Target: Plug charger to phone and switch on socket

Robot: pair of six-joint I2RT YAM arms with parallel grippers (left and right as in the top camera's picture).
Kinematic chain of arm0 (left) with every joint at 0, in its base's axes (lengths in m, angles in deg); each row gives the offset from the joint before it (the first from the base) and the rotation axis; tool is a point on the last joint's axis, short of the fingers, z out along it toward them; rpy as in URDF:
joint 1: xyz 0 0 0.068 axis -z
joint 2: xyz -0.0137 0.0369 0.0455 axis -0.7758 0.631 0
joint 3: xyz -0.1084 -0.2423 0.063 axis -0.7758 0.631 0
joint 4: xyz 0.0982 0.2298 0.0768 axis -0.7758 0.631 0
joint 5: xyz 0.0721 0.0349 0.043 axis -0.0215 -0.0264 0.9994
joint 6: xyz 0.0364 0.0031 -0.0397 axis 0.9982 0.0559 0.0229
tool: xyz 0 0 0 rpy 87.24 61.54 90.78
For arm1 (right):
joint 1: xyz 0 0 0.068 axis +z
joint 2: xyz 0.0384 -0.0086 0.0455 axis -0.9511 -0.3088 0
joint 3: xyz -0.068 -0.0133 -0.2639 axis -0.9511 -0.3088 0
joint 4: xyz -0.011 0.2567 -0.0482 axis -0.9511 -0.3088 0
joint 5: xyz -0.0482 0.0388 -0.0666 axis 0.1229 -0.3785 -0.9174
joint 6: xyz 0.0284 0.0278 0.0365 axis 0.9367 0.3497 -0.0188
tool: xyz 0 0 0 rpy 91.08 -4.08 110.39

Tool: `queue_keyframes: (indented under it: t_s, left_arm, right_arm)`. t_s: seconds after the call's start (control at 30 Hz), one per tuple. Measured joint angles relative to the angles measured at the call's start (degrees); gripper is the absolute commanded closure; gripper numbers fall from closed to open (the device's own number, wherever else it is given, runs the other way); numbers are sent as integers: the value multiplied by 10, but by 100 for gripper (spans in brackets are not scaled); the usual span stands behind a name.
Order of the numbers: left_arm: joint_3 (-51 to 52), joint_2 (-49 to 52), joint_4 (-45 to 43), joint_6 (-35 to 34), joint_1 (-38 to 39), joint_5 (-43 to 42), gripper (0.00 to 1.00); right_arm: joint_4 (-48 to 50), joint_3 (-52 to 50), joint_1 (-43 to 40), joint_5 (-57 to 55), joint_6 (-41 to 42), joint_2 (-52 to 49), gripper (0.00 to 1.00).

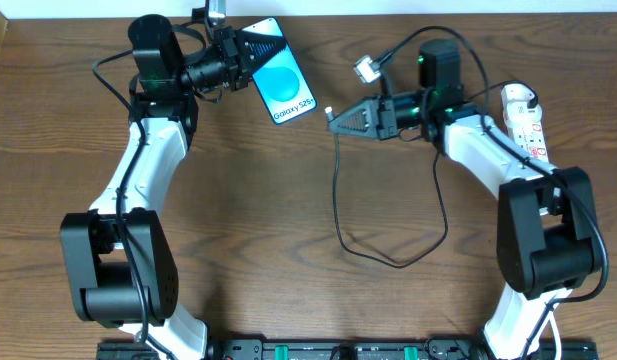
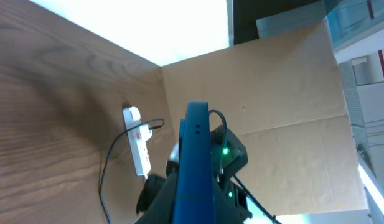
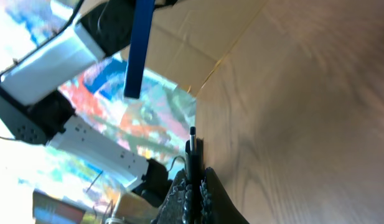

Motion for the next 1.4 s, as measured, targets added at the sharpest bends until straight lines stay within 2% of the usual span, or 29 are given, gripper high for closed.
queue_keyframes:
  t_s: [0.27, 1.07, 1.4]
  left_arm:
    - [0, 0, -3, 0, 0, 11, 92]
    - [0, 0, -3, 34, -24, 42, 93]
    - [0, 0, 0, 34, -24, 30, 93]
  right_arm:
    - [6, 0, 39, 9, 0, 0, 99]
    - [20, 0, 68, 11, 6, 0, 99]
    - [77, 0, 68, 12, 35, 0, 99]
